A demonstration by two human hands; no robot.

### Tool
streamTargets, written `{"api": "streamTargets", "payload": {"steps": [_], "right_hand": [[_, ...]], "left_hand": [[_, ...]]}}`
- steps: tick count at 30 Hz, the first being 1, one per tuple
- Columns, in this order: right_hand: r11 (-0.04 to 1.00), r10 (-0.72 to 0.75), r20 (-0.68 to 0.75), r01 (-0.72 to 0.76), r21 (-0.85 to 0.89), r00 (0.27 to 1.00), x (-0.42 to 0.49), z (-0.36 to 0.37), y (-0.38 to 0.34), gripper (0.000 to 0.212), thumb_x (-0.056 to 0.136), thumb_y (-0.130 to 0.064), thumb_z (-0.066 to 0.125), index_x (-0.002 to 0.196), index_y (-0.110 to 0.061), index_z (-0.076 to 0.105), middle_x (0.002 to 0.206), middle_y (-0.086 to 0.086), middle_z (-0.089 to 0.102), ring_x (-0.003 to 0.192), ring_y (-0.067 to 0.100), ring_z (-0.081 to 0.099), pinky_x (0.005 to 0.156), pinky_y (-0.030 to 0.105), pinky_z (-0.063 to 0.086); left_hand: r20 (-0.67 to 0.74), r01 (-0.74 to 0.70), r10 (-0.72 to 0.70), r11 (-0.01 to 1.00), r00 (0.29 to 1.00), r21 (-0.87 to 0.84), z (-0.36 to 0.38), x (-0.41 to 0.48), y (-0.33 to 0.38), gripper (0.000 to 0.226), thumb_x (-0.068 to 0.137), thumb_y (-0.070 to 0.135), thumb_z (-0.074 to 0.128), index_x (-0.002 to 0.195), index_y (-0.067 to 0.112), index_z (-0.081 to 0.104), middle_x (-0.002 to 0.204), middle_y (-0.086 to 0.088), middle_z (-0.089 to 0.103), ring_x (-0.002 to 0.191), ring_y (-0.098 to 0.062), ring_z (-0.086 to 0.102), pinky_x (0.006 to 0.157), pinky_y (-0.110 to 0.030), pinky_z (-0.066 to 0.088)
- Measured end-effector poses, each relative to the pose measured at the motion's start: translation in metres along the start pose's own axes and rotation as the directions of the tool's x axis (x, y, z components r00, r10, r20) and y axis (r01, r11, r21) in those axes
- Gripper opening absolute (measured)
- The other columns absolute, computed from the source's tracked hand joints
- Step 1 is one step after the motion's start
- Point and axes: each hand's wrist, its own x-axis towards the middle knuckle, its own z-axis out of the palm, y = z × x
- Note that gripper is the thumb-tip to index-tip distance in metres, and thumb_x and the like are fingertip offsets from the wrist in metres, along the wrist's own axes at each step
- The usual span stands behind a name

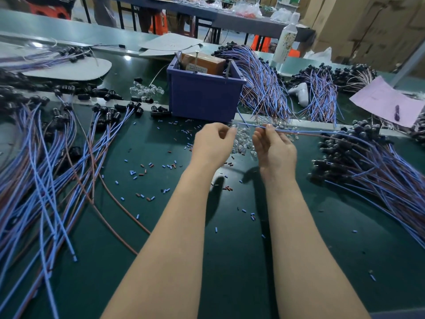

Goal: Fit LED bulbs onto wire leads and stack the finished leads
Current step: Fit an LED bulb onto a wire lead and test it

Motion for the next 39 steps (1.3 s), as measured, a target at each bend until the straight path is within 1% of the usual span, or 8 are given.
{"api": "streamTargets", "payload": {"steps": [4,8,12,16,20,22,34,39], "right_hand": [[0.995,0.095,0.128,-0.089,-0.053,0.987,-0.008,0.009,0.007,0.018,0.095,-0.007,0.053,0.079,-0.006,0.060,0.060,0.002,0.067,0.055,0.010,0.061,0.058,0.017,0.054],[0.899,0.140,0.166,-0.055,-0.434,0.976,-0.015,0.014,0.020,0.019,0.095,-0.015,0.054,0.078,-0.011,0.063,0.067,0.003,0.064,0.053,0.011,0.051,0.048,0.017,0.043],[0.554,-0.123,0.373,0.376,-0.743,0.920,-0.023,0.017,0.027,0.026,0.093,-0.023,0.057,0.067,-0.017,0.057,0.060,-0.006,0.057,0.050,0.007,0.050,0.053,0.022,0.039],[0.163,-0.503,0.519,0.666,-0.728,0.691,-0.032,0.020,0.025,0.015,0.092,-0.019,0.054,0.089,-0.011,0.067,0.082,-0.002,0.066,0.079,0.014,0.056,0.073,0.019,0.038],[-0.072,-0.294,0.530,0.535,-0.842,0.795,-0.016,0.009,0.026,0.027,0.096,-0.022,0.048,0.114,-0.010,0.065,0.115,0.008,0.064,0.113,0.026,0.049,0.100,0.031,0.033],[-0.039,-0.210,0.465,0.468,-0.883,0.860,-0.013,0.005,0.030,0.027,0.096,-0.022,0.047,0.114,-0.012,0.065,0.114,0.010,0.062,0.109,0.028,0.052,0.095,0.035,0.037],[0.327,-0.352,0.373,0.486,-0.811,0.859,-0.015,0.008,0.033,0.013,0.091,-0.018,0.058,0.095,-0.008,0.066,0.090,0.008,0.070,0.086,0.026,0.063,0.081,0.037,0.047],[0.286,-0.323,0.378,0.470,-0.835,0.868,-0.012,0.008,0.035,0.017,0.092,-0.020,0.056,0.093,-0.007,0.067,0.091,0.008,0.069,0.088,0.025,0.061,0.081,0.036,0.045]], "left_hand": [[0.092,0.017,0.001,0.981,0.996,-0.194,0.013,-0.001,0.002,0.029,0.097,0.028,0.049,0.105,0.007,0.069,0.098,-0.007,0.071,0.092,-0.019,0.064,0.086,-0.030,0.049],[-0.064,0.092,-0.138,0.879,0.988,-0.468,0.014,0.004,-0.002,0.020,0.097,0.017,0.050,0.091,0.006,0.066,0.070,0.000,0.061,0.052,0.002,0.054,0.052,-0.013,0.042],[-0.075,0.197,-0.338,0.698,0.938,-0.688,0.012,0.007,-0.009,0.024,0.099,0.017,0.048,0.077,0.012,0.057,0.068,-0.004,0.056,0.056,-0.012,0.051,0.052,-0.024,0.043],[-0.177,0.136,-0.348,0.712,0.921,-0.689,0.011,0.009,-0.015,0.028,0.097,0.020,0.051,0.071,0.014,0.056,0.066,0.000,0.054,0.058,-0.012,0.046,0.062,-0.027,0.042],[-0.297,0.062,-0.298,0.792,0.907,-0.607,0.014,0.011,-0.017,0.026,0.097,0.023,0.051,0.074,0.012,0.056,0.062,0.003,0.053,0.056,-0.011,0.046,0.064,-0.029,0.042],[-0.329,0.044,-0.293,0.804,0.898,-0.594,0.015,0.012,-0.018,0.024,0.097,0.024,0.051,0.077,0.011,0.056,0.063,0.002,0.054,0.058,-0.014,0.047,0.067,-0.033,0.043],[-0.176,-0.040,0.008,0.982,0.984,-0.182,0.024,0.009,-0.017,0.018,0.094,0.022,0.054,0.095,0.010,0.067,0.091,-0.006,0.069,0.087,-0.021,0.060,0.080,-0.029,0.045],[-0.236,-0.024,-0.035,0.969,0.971,-0.246,0.022,0.008,-0.016,0.018,0.094,0.019,0.055,0.086,0.005,0.064,0.087,-0.010,0.070,0.081,-0.023,0.061,0.077,-0.029,0.046]]}}
